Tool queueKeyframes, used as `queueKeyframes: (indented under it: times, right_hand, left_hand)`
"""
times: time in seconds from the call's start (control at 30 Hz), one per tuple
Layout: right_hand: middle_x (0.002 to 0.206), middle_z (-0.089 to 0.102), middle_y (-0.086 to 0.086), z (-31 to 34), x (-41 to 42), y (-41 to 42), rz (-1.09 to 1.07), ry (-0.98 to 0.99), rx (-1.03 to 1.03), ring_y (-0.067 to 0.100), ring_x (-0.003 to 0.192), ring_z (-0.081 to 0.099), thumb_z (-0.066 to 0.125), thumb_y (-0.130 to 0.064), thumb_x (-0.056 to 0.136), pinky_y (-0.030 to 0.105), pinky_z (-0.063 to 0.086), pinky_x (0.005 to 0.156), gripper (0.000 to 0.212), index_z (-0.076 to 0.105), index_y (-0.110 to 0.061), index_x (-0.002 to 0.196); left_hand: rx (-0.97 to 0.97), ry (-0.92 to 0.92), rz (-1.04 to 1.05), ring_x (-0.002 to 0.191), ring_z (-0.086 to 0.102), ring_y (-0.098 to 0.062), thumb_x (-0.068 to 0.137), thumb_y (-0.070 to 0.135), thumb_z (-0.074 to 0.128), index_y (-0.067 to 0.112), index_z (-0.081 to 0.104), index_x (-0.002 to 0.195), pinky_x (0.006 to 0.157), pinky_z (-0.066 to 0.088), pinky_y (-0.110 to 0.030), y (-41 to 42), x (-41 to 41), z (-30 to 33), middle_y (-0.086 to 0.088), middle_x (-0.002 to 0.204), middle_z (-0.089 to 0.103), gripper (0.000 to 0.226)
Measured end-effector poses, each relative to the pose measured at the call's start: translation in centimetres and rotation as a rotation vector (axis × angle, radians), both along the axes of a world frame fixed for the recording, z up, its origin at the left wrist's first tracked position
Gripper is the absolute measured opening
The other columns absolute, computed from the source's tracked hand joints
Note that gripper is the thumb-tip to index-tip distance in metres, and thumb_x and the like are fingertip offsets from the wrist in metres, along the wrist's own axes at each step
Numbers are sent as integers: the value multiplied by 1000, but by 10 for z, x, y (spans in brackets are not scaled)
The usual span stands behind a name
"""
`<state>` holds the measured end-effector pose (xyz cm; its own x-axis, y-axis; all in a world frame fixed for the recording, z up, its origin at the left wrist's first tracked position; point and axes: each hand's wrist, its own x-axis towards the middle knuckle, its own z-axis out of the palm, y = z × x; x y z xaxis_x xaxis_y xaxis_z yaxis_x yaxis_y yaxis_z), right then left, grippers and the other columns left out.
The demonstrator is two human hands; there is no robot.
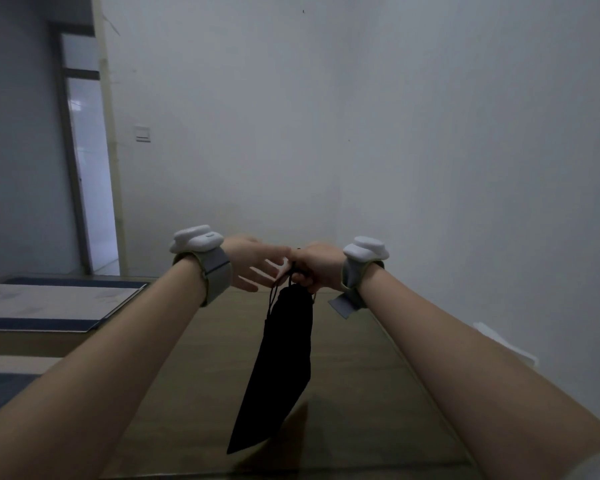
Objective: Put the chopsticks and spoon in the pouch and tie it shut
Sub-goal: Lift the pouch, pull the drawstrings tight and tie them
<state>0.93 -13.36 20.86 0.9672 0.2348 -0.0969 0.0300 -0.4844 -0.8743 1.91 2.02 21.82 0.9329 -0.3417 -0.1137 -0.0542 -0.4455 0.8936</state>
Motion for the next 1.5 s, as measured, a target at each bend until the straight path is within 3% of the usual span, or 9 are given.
queueKeyframes:
  times: [0.13, 0.23, 0.43, 0.73, 0.9, 1.03, 1.2, 1.37, 1.5]
  right_hand:
    - [37, 39, -4, -1, -1, 4, -49, -21, 17, 12, 46, 25, 29, -29, 102, 20, 20, 43, 47, 56, -10, 69]
    - [31, 37, -8, 0, -1, 3, -20, 4, 25, 13, 47, 23, 26, -29, 103, 20, 20, 43, 49, 59, -7, 73]
    - [38, 45, -6, 1, 0, 2, -49, -11, -6, 7, 34, 33, 30, -28, 101, 21, 25, 44, 46, 60, -9, 71]
    - [48, 67, -3, -1, -5, -5, 28, -23, 85, -1, 33, 43, 36, -23, 102, 11, 39, 40, 39, 62, -7, 78]
    - [50, 68, -1, -4, -4, -5, -24, 39, 217, -2, 36, 53, 48, -11, 96, 9, 45, 40, 33, 57, 14, 117]
    - [48, 67, 1, -8, -3, -5, -33, 97, 293, 0, 37, 57, 47, -3, 96, 9, 48, 42, 37, 48, 19, 126]
    - [72, 59, 16, 3, -11, -4, 17, 85, 260, 7, 43, 64, 49, 0, 94, 15, 55, 49, 37, 47, 20, 124]
    - [56, 68, 11, 14, -16, 1, 76, 145, 223, 13, 48, 68, 50, -7, 95, 20, 59, 53, 17, 57, 5, 85]
    - [55, 70, 10, 13, -15, 3, 80, 185, 247, 15, 46, 67, 41, -7, 98, 23, 59, 63, 23, 55, 2, 83]
  left_hand:
    - [34, -40, -94, 76, 66, -15, 78, 13, 71, 10, 64, 108, 68, 52, -24, 1, 0, -12, -6, 91, 68, 31]
    - [20, -91, -88, 60, 66, -11, 73, 2, 73, 9, 68, 93, 62, 57, -23, 2, 3, -16, -7, 79, 69, 22]
    - [15, -177, -9, 48, 64, -10, 65, 13, 80, 10, 75, 68, 51, 55, -18, 8, 0, -7, -4, 53, 71, 7]
    - [79, -11, -133, 47, 67, -8, 72, 7, 75, 11, 74, 57, 50, 54, -16, 13, -3, -5, -6, 58, 73, 15]
    - [238, 43, -200, 49, 67, -4, 70, 13, 77, 17, 75, 55, 47, 49, -13, 13, -6, -20, 0, 58, 74, 15]
    - [285, 46, -193, 48, 67, -3, 68, 15, 79, 17, 75, 58, 48, 50, -12, 12, -8, -26, 1, 59, 74, 10]
    - [234, -75, -123, 51, 66, -1, 67, 20, 80, 19, 76, 66, 51, 51, -13, 15, -9, -17, 6, 57, 72, 5]
    - [33, -231, -25, 51, 56, -3, 65, 23, 81, 24, 72, 67, 45, 46, -12, 7, -10, -10, 7, 56, 63, 9]
    - [24, -294, -11, 43, 45, -4, 70, 22, 77, 24, 69, 61, 41, 41, -14, -3, -12, -14, 4, 50, 52, 12]
